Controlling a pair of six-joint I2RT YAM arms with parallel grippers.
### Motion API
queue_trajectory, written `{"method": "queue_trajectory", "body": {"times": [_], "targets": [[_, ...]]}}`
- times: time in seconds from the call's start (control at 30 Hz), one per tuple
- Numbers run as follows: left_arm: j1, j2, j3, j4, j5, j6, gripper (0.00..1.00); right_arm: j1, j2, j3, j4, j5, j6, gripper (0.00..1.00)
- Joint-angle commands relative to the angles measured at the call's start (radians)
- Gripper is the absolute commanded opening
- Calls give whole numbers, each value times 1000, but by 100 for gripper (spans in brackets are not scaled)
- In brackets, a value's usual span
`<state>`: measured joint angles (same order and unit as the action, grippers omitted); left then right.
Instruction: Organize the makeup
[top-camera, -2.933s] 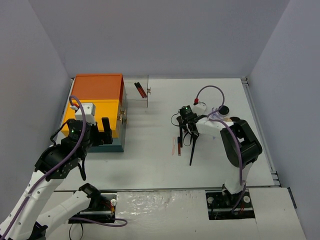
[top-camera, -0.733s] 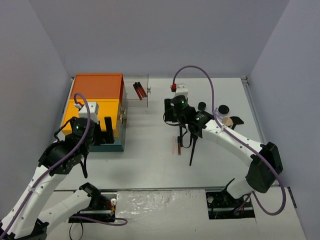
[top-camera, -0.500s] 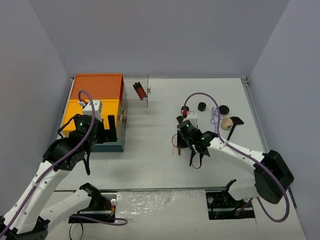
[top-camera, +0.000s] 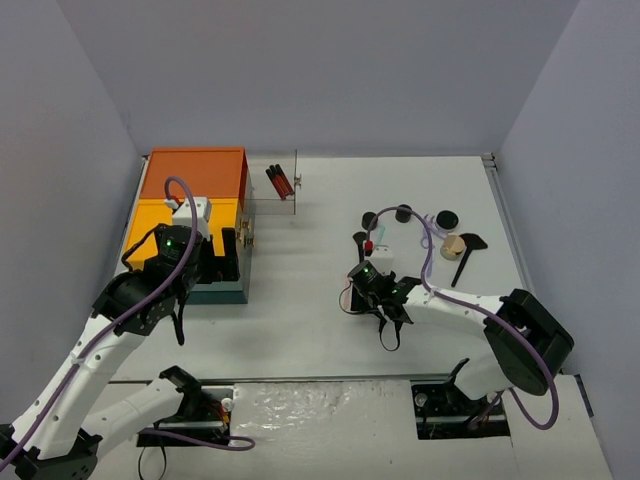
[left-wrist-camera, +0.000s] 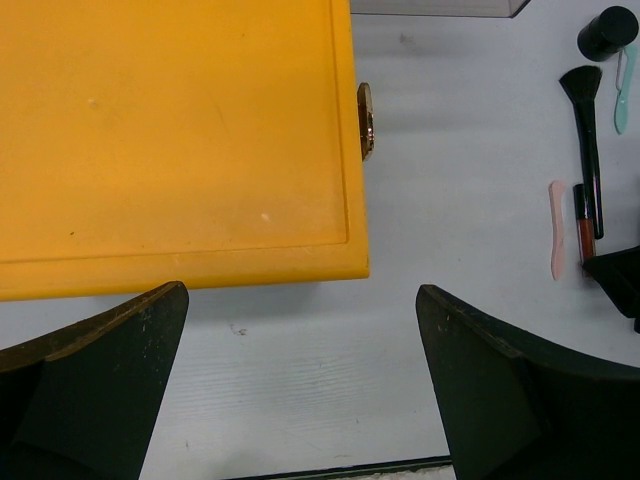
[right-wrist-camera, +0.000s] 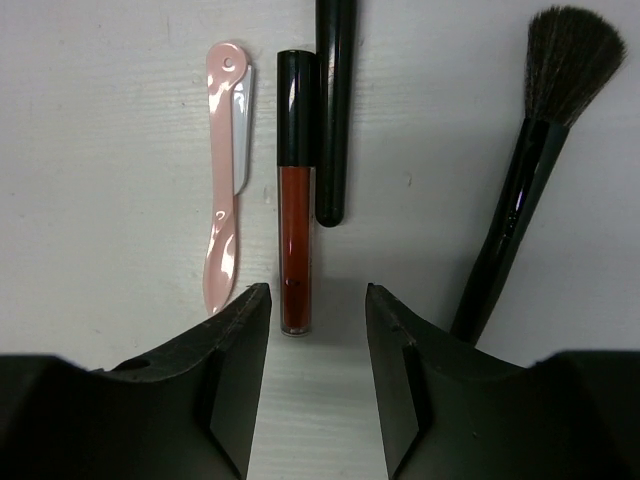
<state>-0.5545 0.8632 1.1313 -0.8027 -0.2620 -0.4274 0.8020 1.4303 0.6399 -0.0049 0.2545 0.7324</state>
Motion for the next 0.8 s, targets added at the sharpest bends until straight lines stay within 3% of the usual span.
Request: {"method": "queue_trajectory", "body": {"times": [0.0, 0.13, 0.4, 0.57, 0.77], "targets": [[5, -15, 45, 44, -5, 9, 97, 10, 53, 34, 69, 32, 16, 39], [5, -26, 38, 34, -9, 6, 97, 10, 92, 29, 69, 51, 21, 32], [5, -28, 31, 40, -20, 14, 97, 21, 3, 12, -13, 80, 25, 1], [5, -7, 34, 59, -7, 19, 97, 31, -103, 93, -121, 78, -28, 0], [5, 6, 53, 66, -8, 28, 97, 33, -193, 316, -172, 47, -155, 0]]}}
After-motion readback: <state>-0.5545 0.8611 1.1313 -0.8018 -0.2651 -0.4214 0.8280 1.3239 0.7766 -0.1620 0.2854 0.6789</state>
